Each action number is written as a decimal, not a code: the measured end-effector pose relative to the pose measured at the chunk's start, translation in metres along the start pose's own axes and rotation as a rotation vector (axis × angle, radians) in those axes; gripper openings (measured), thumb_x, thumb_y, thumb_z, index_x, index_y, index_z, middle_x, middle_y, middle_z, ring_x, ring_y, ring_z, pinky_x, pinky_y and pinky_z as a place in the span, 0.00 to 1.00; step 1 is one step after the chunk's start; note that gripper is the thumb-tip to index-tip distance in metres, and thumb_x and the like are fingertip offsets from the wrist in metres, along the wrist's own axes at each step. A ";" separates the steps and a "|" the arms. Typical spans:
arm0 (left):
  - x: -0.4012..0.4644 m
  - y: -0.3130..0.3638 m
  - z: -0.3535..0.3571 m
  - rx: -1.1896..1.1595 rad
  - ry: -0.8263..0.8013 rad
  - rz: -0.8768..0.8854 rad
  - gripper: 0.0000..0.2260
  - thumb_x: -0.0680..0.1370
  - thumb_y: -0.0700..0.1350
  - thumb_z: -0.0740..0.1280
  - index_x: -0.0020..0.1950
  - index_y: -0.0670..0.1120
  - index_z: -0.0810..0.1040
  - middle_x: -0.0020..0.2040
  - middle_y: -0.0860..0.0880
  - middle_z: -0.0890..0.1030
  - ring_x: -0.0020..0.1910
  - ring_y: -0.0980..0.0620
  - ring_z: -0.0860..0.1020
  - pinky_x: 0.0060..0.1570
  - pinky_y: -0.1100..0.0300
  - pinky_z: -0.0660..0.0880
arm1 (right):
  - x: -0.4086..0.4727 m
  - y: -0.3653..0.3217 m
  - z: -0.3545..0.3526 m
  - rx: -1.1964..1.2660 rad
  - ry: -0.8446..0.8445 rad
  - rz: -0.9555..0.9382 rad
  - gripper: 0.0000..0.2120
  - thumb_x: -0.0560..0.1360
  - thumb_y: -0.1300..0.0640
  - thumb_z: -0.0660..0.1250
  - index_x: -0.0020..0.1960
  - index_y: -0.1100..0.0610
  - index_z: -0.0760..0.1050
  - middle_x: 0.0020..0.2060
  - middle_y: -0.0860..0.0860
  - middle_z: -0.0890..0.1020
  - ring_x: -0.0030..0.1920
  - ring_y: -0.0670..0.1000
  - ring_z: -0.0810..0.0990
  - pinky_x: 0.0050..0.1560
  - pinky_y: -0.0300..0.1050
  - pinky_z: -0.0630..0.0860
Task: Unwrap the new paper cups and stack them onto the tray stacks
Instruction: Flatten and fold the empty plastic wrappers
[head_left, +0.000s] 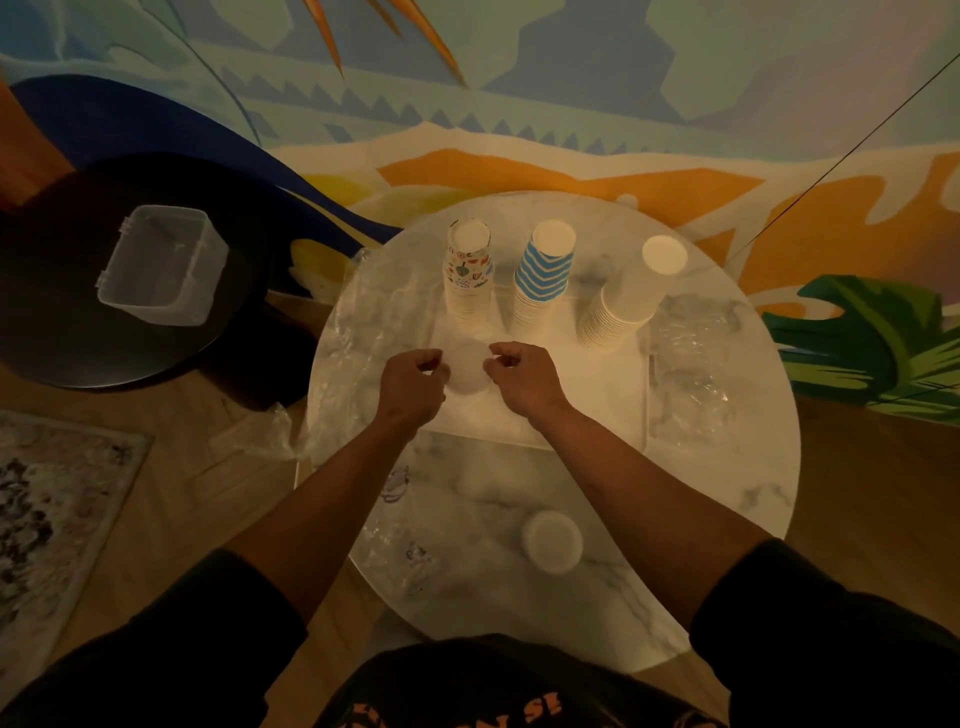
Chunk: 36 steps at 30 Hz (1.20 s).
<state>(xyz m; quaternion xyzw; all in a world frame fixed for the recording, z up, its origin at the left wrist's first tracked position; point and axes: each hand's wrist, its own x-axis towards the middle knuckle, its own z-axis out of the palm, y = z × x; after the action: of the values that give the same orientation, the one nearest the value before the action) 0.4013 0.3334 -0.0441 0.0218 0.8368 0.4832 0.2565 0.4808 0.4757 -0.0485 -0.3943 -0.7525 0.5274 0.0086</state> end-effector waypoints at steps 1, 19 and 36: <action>0.000 0.000 0.000 -0.002 -0.001 -0.006 0.15 0.80 0.39 0.69 0.67 0.40 0.79 0.58 0.43 0.83 0.41 0.51 0.82 0.47 0.49 0.84 | 0.001 0.000 0.000 0.006 -0.003 0.002 0.16 0.75 0.57 0.73 0.62 0.56 0.82 0.46 0.51 0.85 0.48 0.52 0.84 0.59 0.51 0.80; -0.016 0.000 -0.009 0.071 0.069 0.064 0.08 0.78 0.47 0.72 0.56 0.51 0.79 0.47 0.54 0.81 0.46 0.56 0.80 0.52 0.50 0.82 | -0.016 0.003 -0.028 -0.009 -0.014 -0.103 0.13 0.78 0.54 0.71 0.60 0.58 0.81 0.47 0.48 0.82 0.49 0.48 0.81 0.53 0.41 0.75; -0.115 -0.052 0.028 0.168 -0.369 0.035 0.07 0.77 0.48 0.75 0.51 0.48 0.80 0.42 0.45 0.84 0.36 0.49 0.82 0.36 0.55 0.82 | -0.104 0.120 -0.103 -0.192 -0.220 -0.006 0.10 0.78 0.52 0.72 0.59 0.51 0.81 0.48 0.46 0.83 0.44 0.40 0.81 0.43 0.30 0.73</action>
<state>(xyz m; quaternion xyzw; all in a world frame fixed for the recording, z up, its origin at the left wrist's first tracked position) 0.5248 0.2956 -0.0513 0.1460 0.8124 0.4038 0.3944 0.6664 0.5100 -0.0572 -0.3308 -0.7971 0.4931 -0.1098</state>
